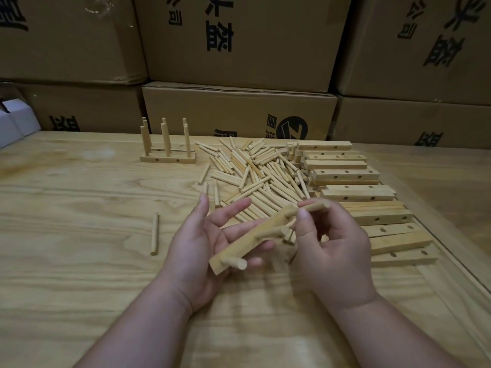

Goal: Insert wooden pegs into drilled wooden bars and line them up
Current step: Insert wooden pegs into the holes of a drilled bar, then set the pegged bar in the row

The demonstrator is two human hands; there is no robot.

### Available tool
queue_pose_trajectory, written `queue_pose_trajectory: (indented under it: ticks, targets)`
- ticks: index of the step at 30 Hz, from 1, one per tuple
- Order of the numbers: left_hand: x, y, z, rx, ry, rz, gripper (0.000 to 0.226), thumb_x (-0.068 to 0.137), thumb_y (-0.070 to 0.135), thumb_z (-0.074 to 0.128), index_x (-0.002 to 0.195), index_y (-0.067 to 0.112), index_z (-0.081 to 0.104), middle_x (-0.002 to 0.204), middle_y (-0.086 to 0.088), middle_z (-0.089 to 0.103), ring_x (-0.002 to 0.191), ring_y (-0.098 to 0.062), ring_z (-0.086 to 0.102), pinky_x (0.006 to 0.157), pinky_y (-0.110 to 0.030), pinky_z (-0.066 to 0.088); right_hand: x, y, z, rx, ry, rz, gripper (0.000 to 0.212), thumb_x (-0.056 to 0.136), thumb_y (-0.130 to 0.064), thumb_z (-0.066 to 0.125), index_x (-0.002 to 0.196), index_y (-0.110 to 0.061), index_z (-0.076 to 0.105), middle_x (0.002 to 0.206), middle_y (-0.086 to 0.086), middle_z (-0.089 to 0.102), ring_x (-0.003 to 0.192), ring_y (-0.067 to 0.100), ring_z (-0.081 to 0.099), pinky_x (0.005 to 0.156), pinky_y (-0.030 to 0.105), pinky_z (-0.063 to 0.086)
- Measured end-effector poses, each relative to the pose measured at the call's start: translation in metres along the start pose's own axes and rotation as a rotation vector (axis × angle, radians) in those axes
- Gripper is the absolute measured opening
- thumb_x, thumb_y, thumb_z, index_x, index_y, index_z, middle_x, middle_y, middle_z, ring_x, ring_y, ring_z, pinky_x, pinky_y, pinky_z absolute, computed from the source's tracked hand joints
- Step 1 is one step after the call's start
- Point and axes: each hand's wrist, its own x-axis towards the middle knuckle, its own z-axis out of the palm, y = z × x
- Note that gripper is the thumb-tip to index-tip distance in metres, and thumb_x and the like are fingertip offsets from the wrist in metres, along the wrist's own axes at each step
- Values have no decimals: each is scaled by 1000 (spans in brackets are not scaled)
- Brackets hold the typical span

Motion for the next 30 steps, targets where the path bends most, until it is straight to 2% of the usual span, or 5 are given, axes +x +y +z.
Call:
queue_pose_trajectory:
  ticks: [6, 11, 14, 26, 30]
  targets:
    - [-1, 2, -3, -98, -32, 20, 83, 84, 78, 33, 121, 16, 73, 125, -30, 67, 83, -44, 74, 50, -37, 60, -1, -8, -6, -155, 13, 52, 14, 92, -41, 55, 80, -37, 59, 75, -14, 67, 60, 4, 64, 52, 16, 47]
    - [2, 2, -3, -160, 60, 56, 86, 92, 76, 26, 117, 10, 74, 118, -29, 70, 77, -41, 75, 49, -36, 60, 9, -13, -4, -234, -48, 207, 16, 96, -36, 57, 81, -34, 62, 62, -8, 67, 48, 11, 58, 45, 36, 46]
    - [7, 1, -4, -244, 202, 105, 76, 98, 71, 26, 110, 6, 63, 108, -27, 73, 77, -43, 75, 49, -37, 59, 27, -19, 11, -262, -117, 240, 18, 96, -37, 54, 80, -34, 62, 62, -11, 67, 47, 7, 58, 39, 24, 42]
    - [15, 7, -3, -252, 334, 45, 69, 100, 65, 24, 118, 13, 65, 101, -21, 77, 79, -36, 77, 61, -38, 62, 149, -5, 168, -422, -495, 421, 32, 94, -29, 46, 83, -10, 69, 70, 5, 72, 53, 18, 67, 45, 26, 48]
    - [19, 9, -6, -265, 268, -10, 60, 100, 62, 27, 115, 16, 64, 91, -16, 79, 66, -33, 75, 54, -34, 60, 163, 8, 209, -447, -622, 471, 35, 89, -21, 42, 79, -5, 72, 67, 9, 74, 58, 25, 70, 67, 35, 58]
